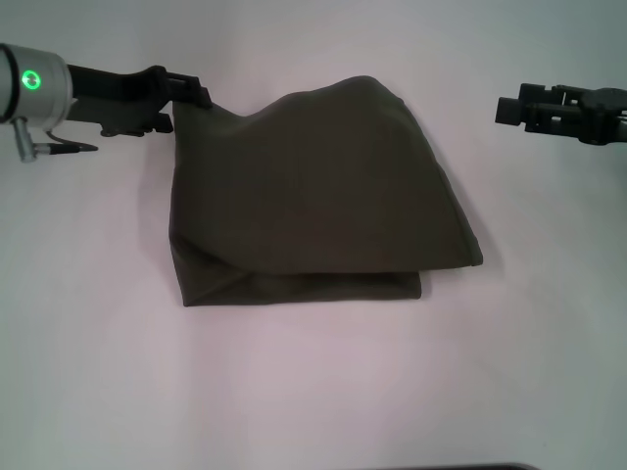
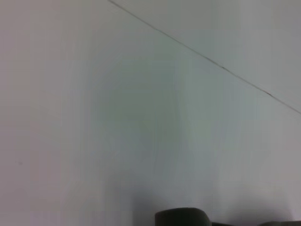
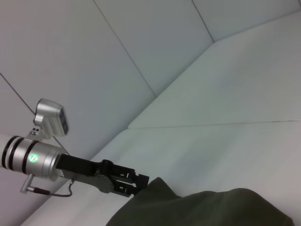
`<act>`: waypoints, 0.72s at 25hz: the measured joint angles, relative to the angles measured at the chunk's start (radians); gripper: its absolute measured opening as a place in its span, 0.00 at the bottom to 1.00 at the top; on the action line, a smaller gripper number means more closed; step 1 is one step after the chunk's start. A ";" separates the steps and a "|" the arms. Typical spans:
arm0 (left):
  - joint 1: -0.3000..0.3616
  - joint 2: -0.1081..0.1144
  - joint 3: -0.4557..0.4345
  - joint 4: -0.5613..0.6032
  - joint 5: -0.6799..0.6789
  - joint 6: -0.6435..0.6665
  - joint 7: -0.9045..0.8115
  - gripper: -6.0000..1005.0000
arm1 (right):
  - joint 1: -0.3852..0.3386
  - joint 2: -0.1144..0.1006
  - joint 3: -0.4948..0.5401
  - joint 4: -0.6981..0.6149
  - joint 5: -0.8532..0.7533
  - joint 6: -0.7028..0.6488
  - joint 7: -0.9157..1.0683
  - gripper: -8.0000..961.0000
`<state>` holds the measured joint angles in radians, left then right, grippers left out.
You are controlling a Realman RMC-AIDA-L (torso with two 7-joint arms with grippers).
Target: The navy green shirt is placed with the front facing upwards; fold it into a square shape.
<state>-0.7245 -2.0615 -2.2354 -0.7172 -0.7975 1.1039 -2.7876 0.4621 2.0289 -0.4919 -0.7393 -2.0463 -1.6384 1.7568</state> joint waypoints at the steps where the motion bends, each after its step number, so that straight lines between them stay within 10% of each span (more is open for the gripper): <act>1: -0.003 0.000 0.003 0.005 0.000 -0.004 0.001 0.66 | 0.000 0.000 -0.001 0.000 0.000 0.000 0.000 0.90; 18: -0.021 -0.001 0.016 0.022 0.000 0.020 0.021 0.58 | -0.005 0.002 0.007 0.013 0.000 -0.002 0.001 0.90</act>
<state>-0.7457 -2.0622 -2.2198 -0.6956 -0.7976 1.1237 -2.7666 0.4568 2.0308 -0.4852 -0.7260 -2.0463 -1.6399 1.7575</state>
